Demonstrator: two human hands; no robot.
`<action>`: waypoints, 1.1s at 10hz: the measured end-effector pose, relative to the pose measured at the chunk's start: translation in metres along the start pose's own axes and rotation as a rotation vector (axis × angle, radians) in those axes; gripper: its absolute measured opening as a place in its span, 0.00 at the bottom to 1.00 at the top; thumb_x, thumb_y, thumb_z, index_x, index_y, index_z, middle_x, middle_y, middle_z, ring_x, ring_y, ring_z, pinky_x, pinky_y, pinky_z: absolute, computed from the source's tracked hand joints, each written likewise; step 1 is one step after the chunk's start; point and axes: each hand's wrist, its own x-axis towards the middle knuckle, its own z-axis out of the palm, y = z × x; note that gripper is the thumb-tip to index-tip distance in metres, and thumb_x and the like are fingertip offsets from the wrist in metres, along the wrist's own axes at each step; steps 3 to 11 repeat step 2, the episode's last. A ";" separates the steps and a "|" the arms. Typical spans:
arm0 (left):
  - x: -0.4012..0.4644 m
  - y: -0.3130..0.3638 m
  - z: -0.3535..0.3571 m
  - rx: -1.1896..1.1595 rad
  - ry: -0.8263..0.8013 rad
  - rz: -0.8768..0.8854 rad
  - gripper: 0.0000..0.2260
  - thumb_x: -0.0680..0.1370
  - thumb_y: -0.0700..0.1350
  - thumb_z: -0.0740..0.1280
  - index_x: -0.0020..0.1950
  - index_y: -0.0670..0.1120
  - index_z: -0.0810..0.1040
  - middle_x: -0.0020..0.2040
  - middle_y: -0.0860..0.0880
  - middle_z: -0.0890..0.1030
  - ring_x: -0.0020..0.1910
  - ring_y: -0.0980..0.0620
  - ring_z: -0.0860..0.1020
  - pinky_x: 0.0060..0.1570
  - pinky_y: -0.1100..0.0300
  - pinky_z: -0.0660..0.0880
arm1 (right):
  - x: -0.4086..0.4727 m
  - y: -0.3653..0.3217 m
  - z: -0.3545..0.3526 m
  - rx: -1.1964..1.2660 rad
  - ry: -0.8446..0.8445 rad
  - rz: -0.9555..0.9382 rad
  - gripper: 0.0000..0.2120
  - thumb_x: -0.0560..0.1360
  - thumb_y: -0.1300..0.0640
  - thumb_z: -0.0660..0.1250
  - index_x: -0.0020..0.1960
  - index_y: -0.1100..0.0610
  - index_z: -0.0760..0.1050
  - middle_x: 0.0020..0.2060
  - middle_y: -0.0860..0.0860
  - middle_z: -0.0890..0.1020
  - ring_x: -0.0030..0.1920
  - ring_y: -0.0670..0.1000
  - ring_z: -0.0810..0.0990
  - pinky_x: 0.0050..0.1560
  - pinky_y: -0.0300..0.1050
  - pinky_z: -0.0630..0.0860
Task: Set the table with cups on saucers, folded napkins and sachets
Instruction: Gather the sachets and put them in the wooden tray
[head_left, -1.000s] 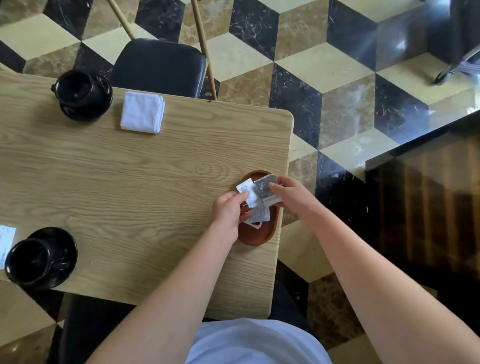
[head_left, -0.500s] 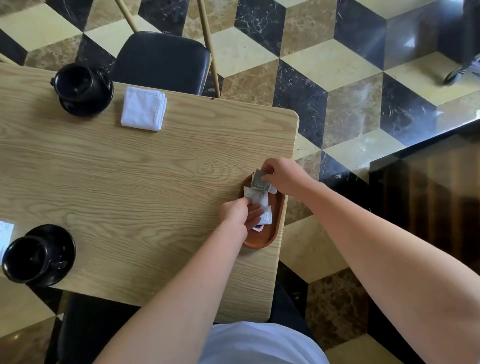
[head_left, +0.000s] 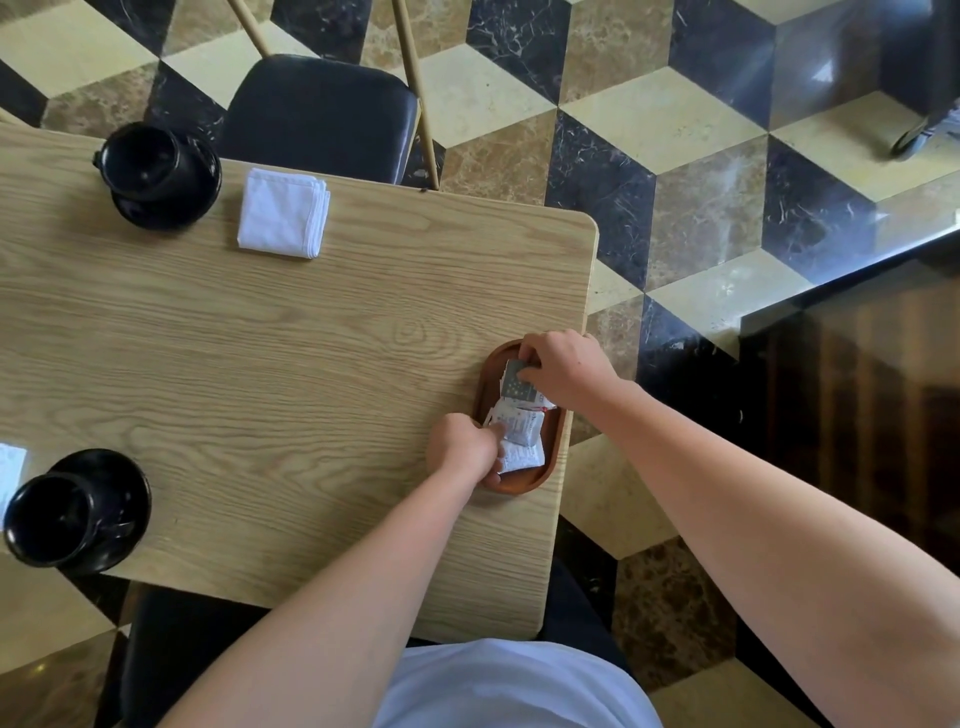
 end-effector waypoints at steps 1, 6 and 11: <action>-0.004 0.005 -0.002 -0.015 -0.010 0.048 0.17 0.76 0.50 0.67 0.34 0.40 0.82 0.25 0.48 0.81 0.24 0.44 0.82 0.34 0.54 0.80 | -0.006 0.001 0.001 0.097 0.058 0.030 0.10 0.77 0.50 0.70 0.54 0.55 0.79 0.49 0.50 0.79 0.50 0.54 0.77 0.48 0.49 0.73; -0.011 0.009 -0.009 0.025 0.082 0.132 0.17 0.73 0.49 0.64 0.25 0.44 0.74 0.23 0.50 0.77 0.27 0.44 0.79 0.30 0.58 0.72 | -0.016 -0.001 0.001 0.283 0.166 0.123 0.13 0.78 0.48 0.69 0.57 0.56 0.79 0.53 0.51 0.76 0.51 0.52 0.76 0.48 0.46 0.74; -0.011 0.009 -0.009 0.025 0.082 0.132 0.17 0.73 0.49 0.64 0.25 0.44 0.74 0.23 0.50 0.77 0.27 0.44 0.79 0.30 0.58 0.72 | -0.016 -0.001 0.001 0.283 0.166 0.123 0.13 0.78 0.48 0.69 0.57 0.56 0.79 0.53 0.51 0.76 0.51 0.52 0.76 0.48 0.46 0.74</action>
